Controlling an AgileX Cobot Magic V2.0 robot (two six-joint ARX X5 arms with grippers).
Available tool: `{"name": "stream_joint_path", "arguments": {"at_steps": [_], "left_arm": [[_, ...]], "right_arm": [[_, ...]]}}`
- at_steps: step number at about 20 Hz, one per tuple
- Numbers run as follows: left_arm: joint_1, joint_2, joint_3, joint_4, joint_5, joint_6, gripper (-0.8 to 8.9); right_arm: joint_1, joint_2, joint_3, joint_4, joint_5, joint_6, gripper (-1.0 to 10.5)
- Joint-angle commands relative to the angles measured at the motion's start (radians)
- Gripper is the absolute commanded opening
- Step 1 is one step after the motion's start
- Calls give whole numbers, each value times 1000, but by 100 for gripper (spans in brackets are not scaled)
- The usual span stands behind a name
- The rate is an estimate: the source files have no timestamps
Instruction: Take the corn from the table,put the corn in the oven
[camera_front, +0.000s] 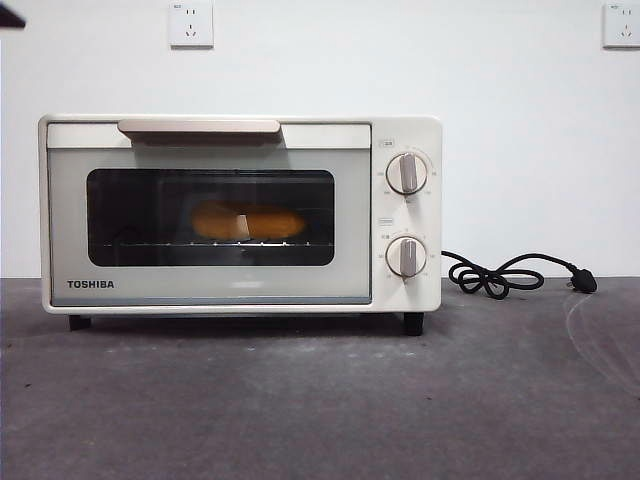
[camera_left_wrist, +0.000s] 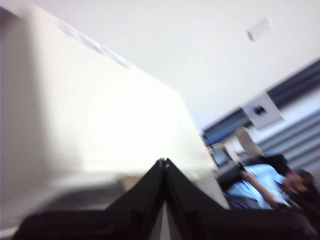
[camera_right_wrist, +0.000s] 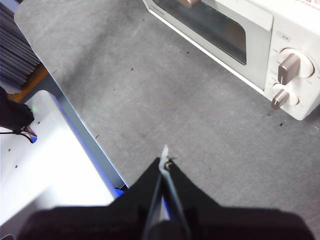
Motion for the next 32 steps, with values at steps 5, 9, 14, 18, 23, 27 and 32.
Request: {"name": "stream_joint_path", "arguments": {"at_steps": [5, 9, 14, 18, 23, 27, 32], "left_arm": [[-85, -188, -5, -175, -24, 98, -8], [-129, -332, -4, -351, -263, 203, -8], [-179, -491, -4, -600, -769, 342, -8], [-203, -568, -4, -697, -1030, 379, -8], [-212, -590, -4, -713, -1006, 378, -8], [-212, -580, -4, -724, -901, 366, -3], [-212, -532, -4, -733, -880, 368, -3]], "right_arm": [[0, 5, -6, 31, -3, -7, -16], [0, 5, -6, 39, 2, -7, -16], [0, 5, -6, 69, 27, -1, -16], [0, 5, -6, 111, 97, 51, -16], [0, 5, -6, 185, 212, 108, -16], [0, 5, -6, 205, 222, 122, -11], [0, 5, -6, 207, 226, 123, -11]]}}
